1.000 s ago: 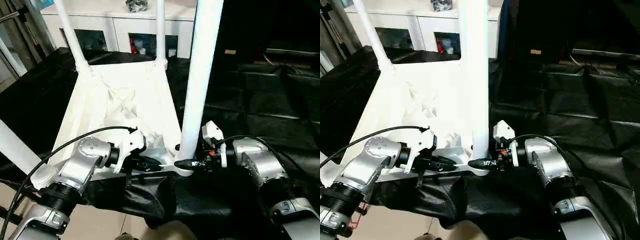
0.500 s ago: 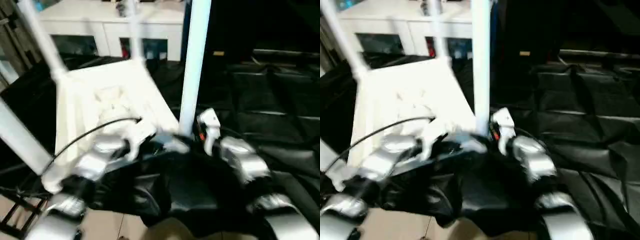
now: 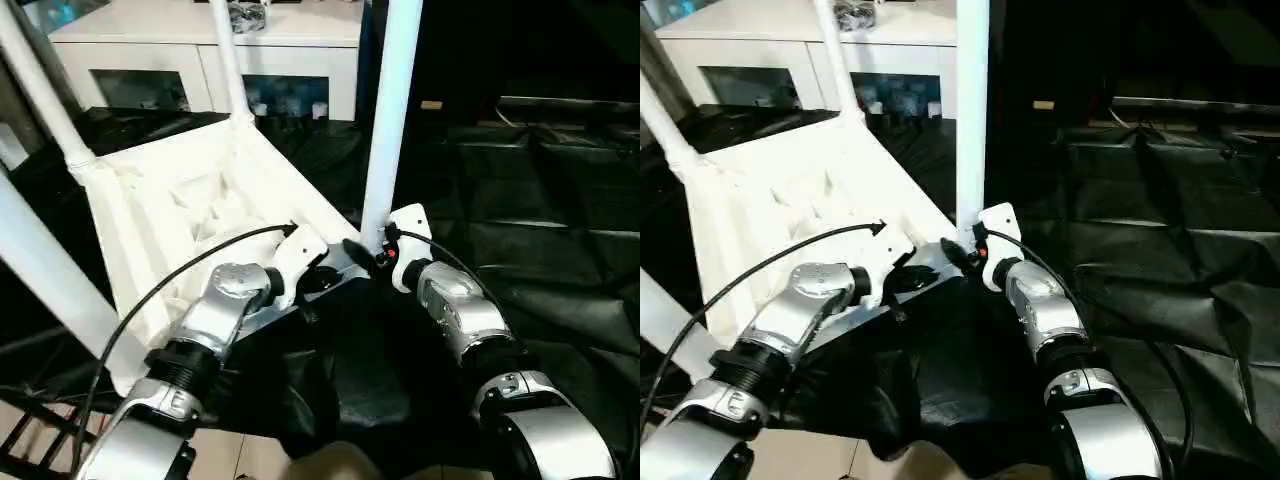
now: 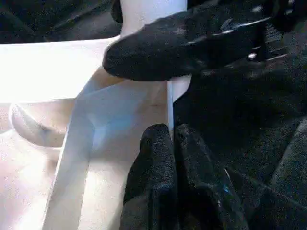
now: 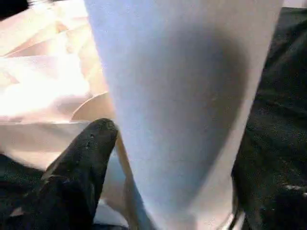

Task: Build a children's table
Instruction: Rotate leg to tighten

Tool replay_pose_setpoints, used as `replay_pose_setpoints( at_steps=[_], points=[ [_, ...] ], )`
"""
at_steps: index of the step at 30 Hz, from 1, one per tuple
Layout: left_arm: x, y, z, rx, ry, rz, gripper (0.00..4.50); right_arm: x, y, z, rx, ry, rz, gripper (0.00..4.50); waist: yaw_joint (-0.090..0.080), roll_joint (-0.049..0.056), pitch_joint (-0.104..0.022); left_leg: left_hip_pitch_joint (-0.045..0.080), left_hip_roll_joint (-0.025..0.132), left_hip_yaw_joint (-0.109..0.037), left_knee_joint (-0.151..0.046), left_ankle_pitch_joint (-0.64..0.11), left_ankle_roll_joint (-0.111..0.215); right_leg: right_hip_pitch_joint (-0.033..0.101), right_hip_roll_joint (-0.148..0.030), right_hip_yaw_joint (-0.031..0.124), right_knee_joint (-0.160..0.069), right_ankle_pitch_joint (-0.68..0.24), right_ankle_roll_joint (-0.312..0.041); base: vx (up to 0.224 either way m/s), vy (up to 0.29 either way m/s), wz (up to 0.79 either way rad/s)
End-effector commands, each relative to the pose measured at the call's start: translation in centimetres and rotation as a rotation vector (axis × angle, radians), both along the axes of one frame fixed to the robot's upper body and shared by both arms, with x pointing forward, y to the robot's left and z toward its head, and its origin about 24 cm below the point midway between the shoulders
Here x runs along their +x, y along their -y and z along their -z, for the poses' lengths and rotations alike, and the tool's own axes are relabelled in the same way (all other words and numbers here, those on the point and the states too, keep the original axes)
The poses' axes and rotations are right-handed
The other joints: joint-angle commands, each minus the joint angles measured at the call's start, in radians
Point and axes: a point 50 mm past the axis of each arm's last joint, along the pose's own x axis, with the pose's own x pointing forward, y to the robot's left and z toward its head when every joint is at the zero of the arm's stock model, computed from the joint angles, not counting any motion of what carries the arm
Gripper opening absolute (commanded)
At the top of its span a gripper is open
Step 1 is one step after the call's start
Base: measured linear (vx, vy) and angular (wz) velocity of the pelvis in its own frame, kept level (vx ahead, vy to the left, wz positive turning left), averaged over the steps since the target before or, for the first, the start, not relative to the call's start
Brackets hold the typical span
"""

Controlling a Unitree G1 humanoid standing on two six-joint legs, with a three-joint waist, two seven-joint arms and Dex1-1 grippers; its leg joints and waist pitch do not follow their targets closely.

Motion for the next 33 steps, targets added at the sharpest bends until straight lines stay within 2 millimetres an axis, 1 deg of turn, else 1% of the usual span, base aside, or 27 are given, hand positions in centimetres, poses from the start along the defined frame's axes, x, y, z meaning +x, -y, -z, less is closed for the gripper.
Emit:
replay_pose_setpoints(
  at_steps=[1,2,3,4,5,6,7,8,9,11,12,13,14,15,16,18,20,22,23,24,25,26,28,29,30,32,33],
  points=[
    [-0.6,2.1,-0.8,-0.026,0.025,0.123,0.00,-1.5,-3.7,0.8,0.009,-0.046,-0.231,3.80,0.009,-0.009,-0.063,-0.003,0.009,0.002,-0.072,-0.274,0.053,0.052,-0.041,0.031,-0.084,-0.285,-0.220,0.000,0.000,0.00],
    [-1.0,1.4,-0.7,-0.017,0.006,0.171,0.00,-1.8,-2.9,0.3,0.013,-0.027,-0.341,3.80,0.011,-0.011,-0.065,-0.005,0.010,0.002,-0.071,-0.262,0.062,0.055,-0.041,0.031,-0.081,-0.255,-0.232,0.000,0.000,0.00],
    [-1.1,1.2,-0.7,-0.015,0.002,0.180,0.00,-1.9,-2.6,0.2,0.015,-0.022,-0.373,3.80,0.013,-0.010,-0.066,-0.007,0.011,0.005,-0.067,-0.241,0.073,0.055,-0.039,0.031,-0.076,-0.215,-0.246,0.000,0.000,0.00],
    [-1.2,0.9,-0.7,-0.012,-0.006,0.197,0.00,-2.1,-2.1,0.0,0.020,-0.018,-0.424,3.80,0.016,-0.008,-0.067,-0.007,0.012,0.006,-0.065,-0.221,0.081,0.055,-0.038,0.030,-0.072,-0.181,-0.260,0.000,0.000,0.00],
    [-1.3,0.7,-0.7,-0.011,-0.009,0.204,0.00,-2.2,-1.9,-0.2,0.022,-0.017,-0.447,3.80,0.016,-0.008,-0.067,-0.007,0.012,0.006,-0.065,-0.221,0.081,0.055,-0.038,0.030,-0.072,-0.181,-0.260,0.000,0.000,0.00],
    [-1.4,0.1,-0.7,-0.002,-0.019,0.222,0.00,-2.6,-1.1,-0.4,0.021,-0.026,-0.528,3.80,0.025,-0.013,-0.067,-0.007,0.013,0.008,-0.062,-0.195,0.096,0.058,-0.037,0.029,-0.067,-0.141,-0.270,0.000,0.000,0.00],
    [-1.4,0.0,-0.7,-0.001,-0.021,0.224,0.00,-2.7,-1.0,-0.4,0.020,-0.028,-0.538,3.80,0.028,-0.012,-0.068,-0.007,0.014,0.008,-0.061,-0.190,0.101,0.058,-0.037,0.029,-0.065,-0.135,-0.272,0.000,0.000,0.00],
    [-1.5,-0.4,-0.7,0.001,-0.024,0.234,0.00,-3.0,-0.5,-0.4,0.014,-0.037,-0.581,3.80,0.032,-0.012,-0.068,-0.005,0.014,0.010,-0.060,-0.188,0.104,0.054,-0.037,0.029,-0.064,-0.134,-0.279,0.000,0.000,0.00],
    [-1.6,-0.7,-0.6,0.007,-0.026,0.242,0.00,-3.2,-0.2,-0.4,0.011,-0.048,-0.608,3.80,0.037,-0.010,-0.068,-0.002,0.016,0.010,-0.060,-0.192,0.101,0.053,-0.038,0.030,-0.064,-0.137,-0.282,0.000,0.000,0.00],
    [-1.7,-1.0,-0.6,0.014,-0.027,0.255,0.00,-3.4,0.2,-0.3,0.009,-0.063,-0.642,3.80,0.040,-0.010,-0.067,-0.001,0.016,0.011,-0.061,-0.203,0.099,0.052,-0.038,0.030,-0.066,-0.150,-0.281,0.000,0.000,0.00],
    [-1.9,-1.4,-0.6,0.013,-0.028,0.275,0.00,-3.8,0.6,-0.3,0.006,-0.081,-0.686,3.80,0.047,-0.011,-0.065,0.001,0.017,0.011,-0.063,-0.224,0.088,0.051,-0.039,0.031,-0.069,-0.188,-0.273,0.000,0.000,0.00],
    [-1.9,-1.4,-0.6,0.012,-0.029,0.276,0.00,-3.8,0.7,-0.3,0.006,-0.081,-0.689,3.80,0.050,-0.011,-0.065,0.001,0.018,0.011,-0.064,-0.225,0.084,0.051,-0.039,0.032,-0.068,-0.192,-0.270,0.000,0.000,0.00],
    [-2.0,-1.5,-0.7,0.009,-0.032,0.281,0.00,-3.9,0.8,-0.4,0.002,-0.084,-0.701,3.80,0.054,-0.011,-0.064,0.002,0.018,0.011,-0.065,-0.233,0.078,0.049,-0.039,0.033,-0.070,-0.207,-0.263,0.000,0.000,0.00],
    [-2.1,-1.7,-0.8,0.004,-0.035,0.293,0.00,-4.0,1.0,-0.3,-0.003,-0.090,-0.714,3.80,0.056,-0.011,-0.064,0.003,0.019,0.010,-0.066,-0.236,0.074,0.049,-0.040,0.033,-0.070,-0.212,-0.262,0.000,0.000,0.00],
    [-2.3,-1.9,-0.9,-0.003,-0.039,0.311,0.00,-4.1,1.3,-0.4,-0.010,-0.097,-0.734,3.80,0.055,-0.013,-0.064,0.001,0.018,0.010,-0.067,-0.237,0.070,0.049,-0.039,0.033,-0.070,-0.214,-0.259,0.000,0.000,0.00],
    [-2.5,-2.1,-1.0,-0.010,-0.051,0.332,0.00,-4.3,1.6,-0.4,-0.011,-0.104,-0.751,3.49,0.057,-0.013,-0.064,0.000,0.018,0.009,-0.067,-0.228,0.068,0.051,-0.039,0.033,-0.069,-0.213,-0.251,0.000,0.000,0.00],
    [-2.9,-2.5,-1.1,-0.009,-0.070,0.364,0.00,-4.4,1.9,-0.5,-0.012,-0.109,-0.767,3.38,0.056,-0.014,-0.067,-0.001,0.017,0.009,-0.066,-0.212,0.069,0.052,-0.039,0.033,-0.066,-0.192,-0.255,0.000,0.000,0.00],
    [-3.2,-2.8,-1.0,-0.007,-0.077,0.374,0.00,-4.5,2.1,-0.5,-0.011,-0.112,-0.775,3.14,0.055,-0.016,-0.066,-0.002,0.017,0.009,-0.065,-0.203,0.074,0.052,-0.039,0.032,-0.065,-0.181,-0.259,0.000,0.000,0.00],
    [-3.2,-2.9,-1.0,-0.007,-0.080,0.378,0.00,-4.6,2.1,-0.6,-0.011,-0.113,-0.777,3.14,0.056,-0.014,-0.066,-0.002,0.017,0.009,-0.065,-0.200,0.076,0.051,-0.039,0.032,-0.065,-0.181,-0.260,0.000,0.000,0.00],
    [-3.4,-3.0,-1.0,-0.010,-0.091,0.388,0.00,-4.7,2.2,-0.6,-0.008,-0.116,-0.783,3.07,0.056,-0.018,-0.066,-0.002,0.017,0.010,-0.065,-0.199,0.076,0.052,-0.039,0.032,-0.065,-0.185,-0.258,0.000,0.000,0.00],
    [-3.5,-3.1,-1.0,-0.011,-0.093,0.389,0.00,-4.7,2.2,-0.6,-0.007,-0.116,-0.783,3.02,0.056,-0.017,-0.066,-0.002,0.017,0.010,-0.065,-0.196,0.076,0.052,-0.039,0.033,-0.064,-0.184,-0.259,0.000,0.000,0.00],
    [-3.6,-3.1,-1.0,-0.012,-0.095,0.391,0.00,-4.7,2.2,-0.6,-0.006,-0.116,-0.785,2.89,0.056,-0.016,-0.065,-0.002,0.017,0.009,-0.065,-0.198,0.074,0.050,-0.039,0.033,-0.065,-0.189,-0.258,0.000,0.000,0.00],
    [-3.6,-3.1,-0.9,-0.014,-0.098,0.393,0.00,-4.8,2.2,-0.6,0.000,-0.119,-0.790,2.72,0.055,-0.016,-0.064,-0.001,0.017,0.010,-0.066,-0.210,0.070,0.049,-0.038,0.032,-0.067,-0.207,-0.256,0.000,0.000,0.00],
    [-3.7,-3.1,-0.9,-0.016,-0.100,0.394,0.00,-4.8,2.2,-0.6,0.003,-0.120,-0.793,2.67,0.055,-0.019,-0.064,-0.001,0.017,0.010,-0.067,-0.213,0.067,0.050,-0.039,0.033,-0.068,-0.213,-0.252,0.000,0.000,0.00],
    [-3.7,-3.1,-0.9,-0.020,-0.102,0.394,0.00,-4.9,2.1,-0.6,0.010,-0.122,-0.797,2.59,0.056,-0.017,-0.064,0.000,0.018,0.009,-0.067,-0.213,0.065,0.050,-0.039,0.033,-0.067,-0.216,-0.250,0.000,0.000,0.00],
    [-3.8,-3.0,-0.9,-0.025,-0.104,0.394,0.00,-5.0,1.9,-0.6,0.019,-0.123,-0.798,2.52,0.055,-0.017,-0.064,0.000,0.017,0.009,-0.067,-0.212,0.065,0.050,-0.039,0.033,-0.068,-0.217,-0.248,0.000,0.000,0.00],
    [-3.8,-2.8,-0.9,-0.033,-0.097,0.385,0.00,-5.1,1.7,-0.5,0.037,-0.124,-0.786,2.48,0.056,-0.021,-0.066,-0.002,0.017,0.010,-0.065,-0.195,0.069,0.051,-0.038,0.034,-0.066,-0.195,-0.246,0.000,0.000,0.00]
  ],
)
